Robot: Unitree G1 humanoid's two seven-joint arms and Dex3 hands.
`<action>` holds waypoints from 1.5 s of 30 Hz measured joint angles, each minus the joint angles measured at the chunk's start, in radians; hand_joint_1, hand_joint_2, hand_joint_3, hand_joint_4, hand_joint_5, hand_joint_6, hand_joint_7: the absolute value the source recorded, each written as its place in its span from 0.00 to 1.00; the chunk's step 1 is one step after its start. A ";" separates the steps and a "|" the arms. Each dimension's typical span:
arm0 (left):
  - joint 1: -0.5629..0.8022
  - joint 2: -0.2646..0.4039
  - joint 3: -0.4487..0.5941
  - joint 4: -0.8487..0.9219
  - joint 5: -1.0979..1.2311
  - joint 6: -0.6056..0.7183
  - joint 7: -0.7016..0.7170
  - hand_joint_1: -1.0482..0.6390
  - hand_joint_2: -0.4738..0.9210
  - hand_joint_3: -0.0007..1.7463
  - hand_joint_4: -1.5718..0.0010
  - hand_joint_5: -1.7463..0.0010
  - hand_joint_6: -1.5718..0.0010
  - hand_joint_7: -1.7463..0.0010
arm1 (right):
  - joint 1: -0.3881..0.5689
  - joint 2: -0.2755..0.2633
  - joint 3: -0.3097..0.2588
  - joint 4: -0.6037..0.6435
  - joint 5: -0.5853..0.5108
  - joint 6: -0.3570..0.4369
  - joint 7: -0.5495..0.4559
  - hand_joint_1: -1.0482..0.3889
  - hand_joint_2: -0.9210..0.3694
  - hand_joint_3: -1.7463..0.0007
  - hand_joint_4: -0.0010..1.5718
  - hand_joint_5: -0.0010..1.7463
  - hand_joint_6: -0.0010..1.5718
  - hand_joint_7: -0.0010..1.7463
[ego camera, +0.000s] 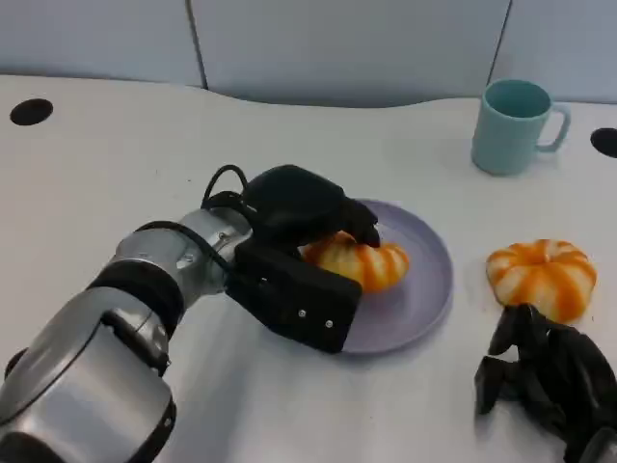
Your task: Grasp the bread from the table and place it into the plate.
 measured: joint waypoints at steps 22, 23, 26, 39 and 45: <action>0.005 0.015 0.084 -0.024 -0.084 0.015 -0.124 0.13 1.00 0.15 1.00 0.81 0.90 0.97 | 0.004 -0.002 0.004 -0.001 -0.001 -0.006 0.006 0.42 0.00 0.70 0.73 0.85 0.68 0.80; 0.010 0.021 0.102 -0.029 -0.104 0.000 -0.124 0.13 1.00 0.15 1.00 0.80 0.89 0.97 | 0.003 -0.002 0.004 0.000 -0.001 -0.006 0.006 0.42 0.00 0.70 0.74 0.85 0.68 0.80; 0.036 0.039 0.182 -0.043 -0.198 -0.055 -0.140 0.14 1.00 0.17 1.00 0.77 0.89 0.97 | 0.004 -0.003 0.003 0.000 -0.002 -0.008 0.006 0.42 0.00 0.70 0.74 0.85 0.68 0.80; 0.325 0.015 0.586 -0.164 -0.740 -0.169 -0.464 0.22 1.00 0.20 0.82 0.58 0.73 0.93 | 0.000 -0.004 0.000 0.004 -0.002 -0.004 0.006 0.41 0.00 0.72 0.76 0.85 0.70 0.80; 0.504 -0.013 0.697 -0.313 -0.940 -0.106 -0.619 0.24 1.00 0.20 0.73 0.54 0.66 0.93 | -0.010 -0.005 0.000 0.017 -0.003 -0.006 0.007 0.42 0.00 0.71 0.75 0.84 0.70 0.79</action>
